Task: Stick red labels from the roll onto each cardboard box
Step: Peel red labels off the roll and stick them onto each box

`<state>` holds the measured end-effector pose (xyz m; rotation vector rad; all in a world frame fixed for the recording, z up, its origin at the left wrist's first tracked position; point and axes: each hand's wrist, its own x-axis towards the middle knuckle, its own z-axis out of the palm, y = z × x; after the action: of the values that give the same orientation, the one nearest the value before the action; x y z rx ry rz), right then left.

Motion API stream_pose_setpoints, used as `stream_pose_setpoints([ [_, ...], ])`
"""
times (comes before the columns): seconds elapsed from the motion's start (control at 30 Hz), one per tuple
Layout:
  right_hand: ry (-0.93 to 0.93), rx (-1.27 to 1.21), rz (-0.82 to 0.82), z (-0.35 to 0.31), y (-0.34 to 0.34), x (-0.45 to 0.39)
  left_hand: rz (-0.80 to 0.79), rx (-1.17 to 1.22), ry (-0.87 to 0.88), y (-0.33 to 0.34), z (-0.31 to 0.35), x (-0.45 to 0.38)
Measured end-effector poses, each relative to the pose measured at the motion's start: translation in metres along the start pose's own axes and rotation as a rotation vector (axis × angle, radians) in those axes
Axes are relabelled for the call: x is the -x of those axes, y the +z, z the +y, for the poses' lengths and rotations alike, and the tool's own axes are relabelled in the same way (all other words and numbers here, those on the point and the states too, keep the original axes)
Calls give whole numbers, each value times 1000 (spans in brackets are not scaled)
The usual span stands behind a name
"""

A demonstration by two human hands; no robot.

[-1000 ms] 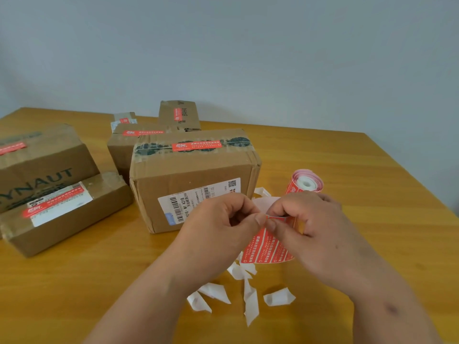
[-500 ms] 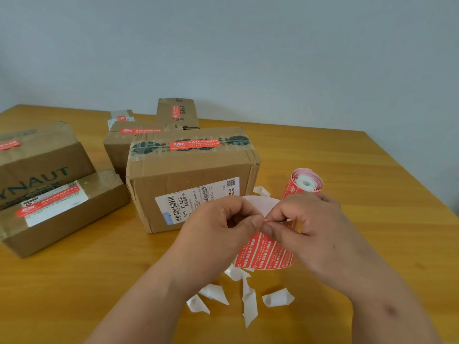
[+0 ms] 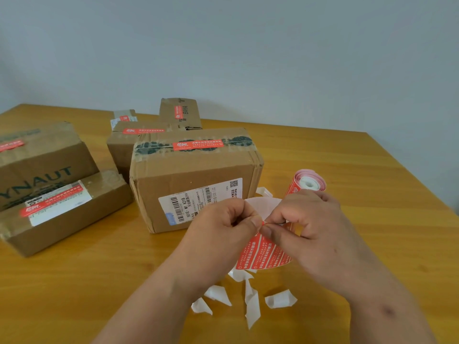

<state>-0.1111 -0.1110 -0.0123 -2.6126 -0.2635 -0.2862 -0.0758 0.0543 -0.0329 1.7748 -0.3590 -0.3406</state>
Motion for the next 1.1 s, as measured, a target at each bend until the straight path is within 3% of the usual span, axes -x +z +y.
stream_pose_setpoints([
  [0.47,-15,-79,35,-1,2,-1,15,95,-49,1,3,3],
  [0.8,136,-141,-1,0,-4,2,-12,55,-16,-1,3,3],
  [1.1,126,-178,8,1,-2,5,13,151,-50,-3,1,3],
])
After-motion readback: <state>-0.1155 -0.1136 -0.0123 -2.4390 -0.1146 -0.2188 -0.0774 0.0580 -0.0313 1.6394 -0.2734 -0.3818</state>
